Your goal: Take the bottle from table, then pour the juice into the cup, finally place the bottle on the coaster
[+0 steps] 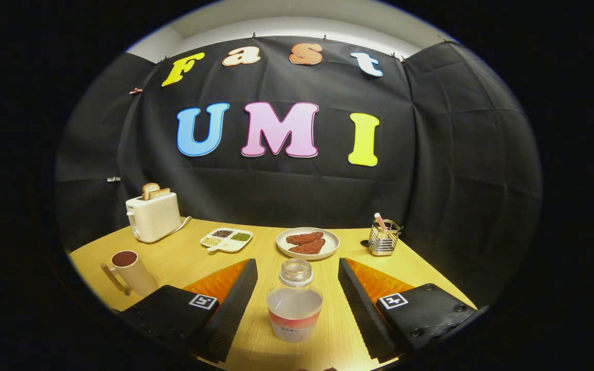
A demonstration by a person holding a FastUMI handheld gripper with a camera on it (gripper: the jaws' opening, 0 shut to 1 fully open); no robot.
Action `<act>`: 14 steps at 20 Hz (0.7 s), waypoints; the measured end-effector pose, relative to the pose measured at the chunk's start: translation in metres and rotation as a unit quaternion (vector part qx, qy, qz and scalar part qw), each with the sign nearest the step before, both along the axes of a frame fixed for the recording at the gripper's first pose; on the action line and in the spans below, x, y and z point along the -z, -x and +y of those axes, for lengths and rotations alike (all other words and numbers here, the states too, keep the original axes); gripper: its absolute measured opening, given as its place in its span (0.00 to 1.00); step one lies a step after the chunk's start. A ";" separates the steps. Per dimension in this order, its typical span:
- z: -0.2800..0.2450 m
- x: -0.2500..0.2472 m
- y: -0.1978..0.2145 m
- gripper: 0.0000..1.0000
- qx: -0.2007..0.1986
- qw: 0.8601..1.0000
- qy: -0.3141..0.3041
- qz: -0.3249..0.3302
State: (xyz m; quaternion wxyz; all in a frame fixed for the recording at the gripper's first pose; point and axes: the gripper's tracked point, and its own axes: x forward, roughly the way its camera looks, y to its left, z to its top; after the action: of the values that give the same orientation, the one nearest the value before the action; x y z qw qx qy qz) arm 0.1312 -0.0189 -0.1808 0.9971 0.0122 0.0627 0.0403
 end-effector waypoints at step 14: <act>0.008 0.071 -0.014 0.98 -0.001 0.999 -0.007 0.041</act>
State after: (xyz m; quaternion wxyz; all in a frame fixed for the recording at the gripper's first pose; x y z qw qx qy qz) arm 0.1452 -0.0113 -0.2515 0.9936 0.0209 0.1032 0.0407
